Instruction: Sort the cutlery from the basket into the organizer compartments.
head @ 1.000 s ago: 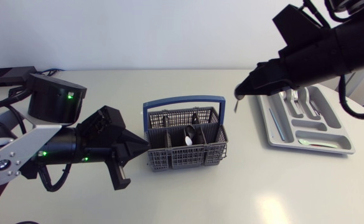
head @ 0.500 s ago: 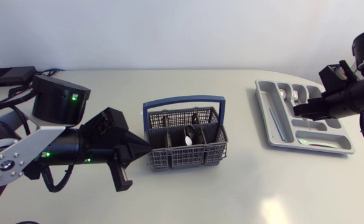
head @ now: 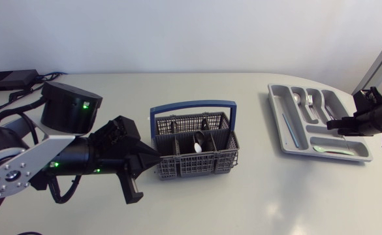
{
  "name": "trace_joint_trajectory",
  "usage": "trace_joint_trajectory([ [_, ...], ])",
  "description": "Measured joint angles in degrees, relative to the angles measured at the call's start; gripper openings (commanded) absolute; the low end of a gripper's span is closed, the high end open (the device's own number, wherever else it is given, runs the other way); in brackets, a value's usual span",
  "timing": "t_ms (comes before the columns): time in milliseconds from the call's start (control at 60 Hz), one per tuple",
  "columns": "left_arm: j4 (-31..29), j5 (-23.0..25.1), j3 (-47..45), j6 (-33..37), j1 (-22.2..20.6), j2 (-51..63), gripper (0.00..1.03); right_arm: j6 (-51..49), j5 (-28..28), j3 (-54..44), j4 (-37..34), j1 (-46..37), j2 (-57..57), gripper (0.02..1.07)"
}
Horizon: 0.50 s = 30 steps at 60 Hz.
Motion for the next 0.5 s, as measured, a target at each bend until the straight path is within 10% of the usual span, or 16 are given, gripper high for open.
trace_joint_trajectory([
  [267,0.0,-0.8,0.0,-0.4,-0.8,0.0,0.16,0.0,0.3,0.0,4.4,-1.9,6.1,0.09],
  [500,0.0,-1.0,0.1,-0.4,-0.8,0.0,0.16,0.0,0.7,0.0,6.8,-1.3,9.8,0.33],
])
